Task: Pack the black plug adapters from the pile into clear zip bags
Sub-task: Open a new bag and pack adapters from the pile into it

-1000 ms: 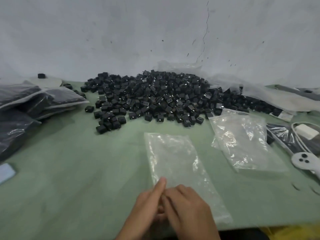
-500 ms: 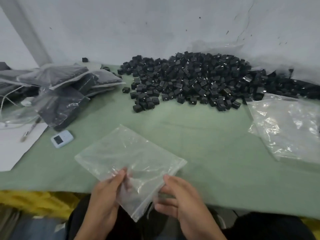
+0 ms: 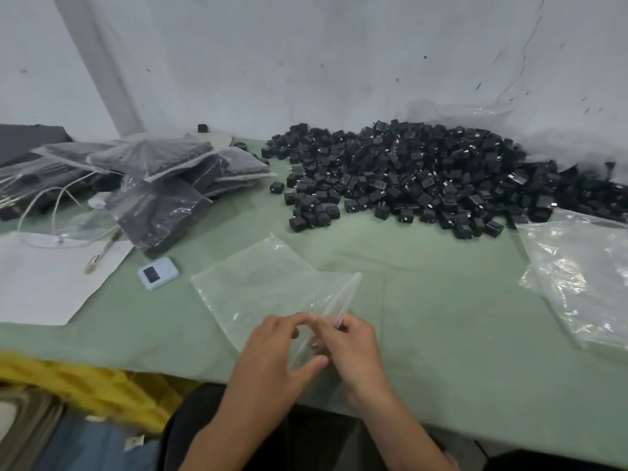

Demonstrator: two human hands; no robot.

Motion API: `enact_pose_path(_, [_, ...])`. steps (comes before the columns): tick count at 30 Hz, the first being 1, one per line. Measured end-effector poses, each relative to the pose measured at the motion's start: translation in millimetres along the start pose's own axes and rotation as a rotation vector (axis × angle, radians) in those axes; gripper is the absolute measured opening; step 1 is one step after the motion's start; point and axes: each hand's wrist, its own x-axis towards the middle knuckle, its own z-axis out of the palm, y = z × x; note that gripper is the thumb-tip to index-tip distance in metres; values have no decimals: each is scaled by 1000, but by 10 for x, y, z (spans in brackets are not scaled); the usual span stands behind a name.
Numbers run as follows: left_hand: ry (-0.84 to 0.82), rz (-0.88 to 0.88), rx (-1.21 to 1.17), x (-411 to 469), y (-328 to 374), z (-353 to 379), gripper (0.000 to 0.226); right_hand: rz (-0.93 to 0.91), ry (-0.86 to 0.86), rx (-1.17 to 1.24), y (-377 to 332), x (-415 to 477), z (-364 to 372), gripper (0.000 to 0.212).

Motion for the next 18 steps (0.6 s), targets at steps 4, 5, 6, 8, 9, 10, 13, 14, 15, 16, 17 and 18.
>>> enact_pose_path(4, [-4,-77,-63,228,-90,-18,29,-70,-117,11,14,24,-57,19])
enact_pose_path(5, [24,-76,-21,248,-124,-32,26,-80,-148,22,10,28,-87,12])
enact_pose_path(6, [60,-73,32,261,-147,-43,25,-87,-167,31,7,39,-110,7])
enact_pose_path(8, [120,-70,88,282,-152,-53,25,-92,-161,37,-8,64,-135,12])
enact_pose_path(9, [107,-58,85,280,-132,-60,24,-100,-151,30,-21,76,-132,13])
enact_pose_path(10, [66,-48,73,271,-105,-65,26,-110,-149,22,-29,88,-122,15])
enact_pose_path(13, [-63,-68,118,270,-85,-41,41,-121,-176,-3,-57,97,-82,17])
enact_pose_path(14, [-62,-70,150,287,-80,-37,37,-128,-182,-29,-51,101,-69,18])
enact_pose_path(15, [-41,-69,179,313,-80,-39,29,-141,-176,-66,-42,104,-62,19])
enact_pose_path(16, [-4,-73,196,336,-83,-52,21,-157,-158,-107,-30,111,-59,19])
enact_pose_path(17, [32,-82,205,356,-88,-68,17,-172,-133,-151,-17,118,-62,19])
enact_pose_path(18, [50,-95,222,370,-100,-92,16,-186,-111,-191,-1,126,-65,19])
